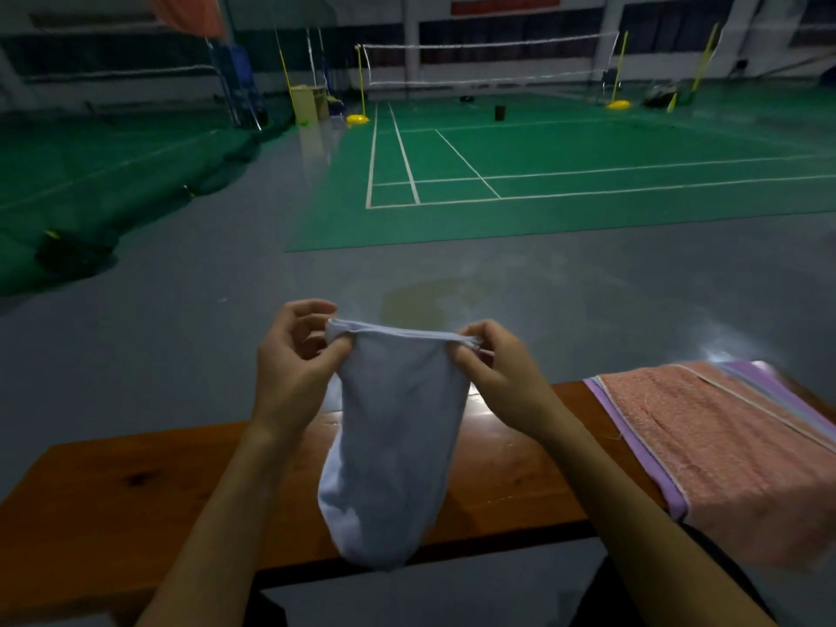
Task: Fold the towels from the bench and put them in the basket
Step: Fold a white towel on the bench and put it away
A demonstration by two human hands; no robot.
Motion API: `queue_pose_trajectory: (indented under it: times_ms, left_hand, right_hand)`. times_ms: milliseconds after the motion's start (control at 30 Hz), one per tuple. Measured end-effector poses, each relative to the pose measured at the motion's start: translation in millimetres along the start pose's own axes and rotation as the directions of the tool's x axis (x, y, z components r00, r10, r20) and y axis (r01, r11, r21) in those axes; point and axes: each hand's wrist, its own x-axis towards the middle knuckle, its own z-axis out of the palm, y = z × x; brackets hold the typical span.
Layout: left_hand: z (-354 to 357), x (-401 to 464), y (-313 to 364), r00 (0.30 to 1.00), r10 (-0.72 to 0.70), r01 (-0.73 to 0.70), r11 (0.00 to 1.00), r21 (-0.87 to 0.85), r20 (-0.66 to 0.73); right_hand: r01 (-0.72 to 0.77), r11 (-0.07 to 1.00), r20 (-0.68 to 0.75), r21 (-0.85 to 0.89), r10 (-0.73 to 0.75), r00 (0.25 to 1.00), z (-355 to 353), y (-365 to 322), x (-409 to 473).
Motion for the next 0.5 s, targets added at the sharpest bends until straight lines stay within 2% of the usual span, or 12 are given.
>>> queue_pose_trajectory:
  times_ms: [100, 167, 233, 367, 500]
  left_hand:
    - [-2.6, 6.0, 38.0, 1.000, -0.011, 0.008, 0.978, -0.208, -0.015]
    - [-5.7, 9.3, 59.4, 1.000, 0.000, -0.005, 0.950, -0.312, -0.016]
    - [-9.8, 12.4, 71.3, 1.000, 0.025, -0.025, 0.973, -0.231, -0.004]
    - [-16.6, 7.2, 76.0, 0.998, 0.053, -0.055, 0.997, 0.061, 0.034]
    - [-18.9, -6.4, 77.1, 0.986, 0.015, -0.048, 0.979, 0.197, 0.166]
  right_hand:
    - [0.005, 0.972, 0.008, 0.235, -0.008, 1.000, -16.4, -39.5, 5.6]
    - [0.053, 0.961, -0.039, 0.272, -0.044, 0.998, -27.9, -59.4, 9.1]
    - [0.058, 0.953, -0.078, 0.296, -0.036, 0.996, -37.1, -72.8, 10.8]
    - [0.001, 0.958, -0.088, 0.287, 0.025, 0.996, -48.4, -85.4, 2.4]
    - [-0.049, 0.970, -0.067, 0.237, 0.067, 0.996, -57.5, -91.3, -18.3]
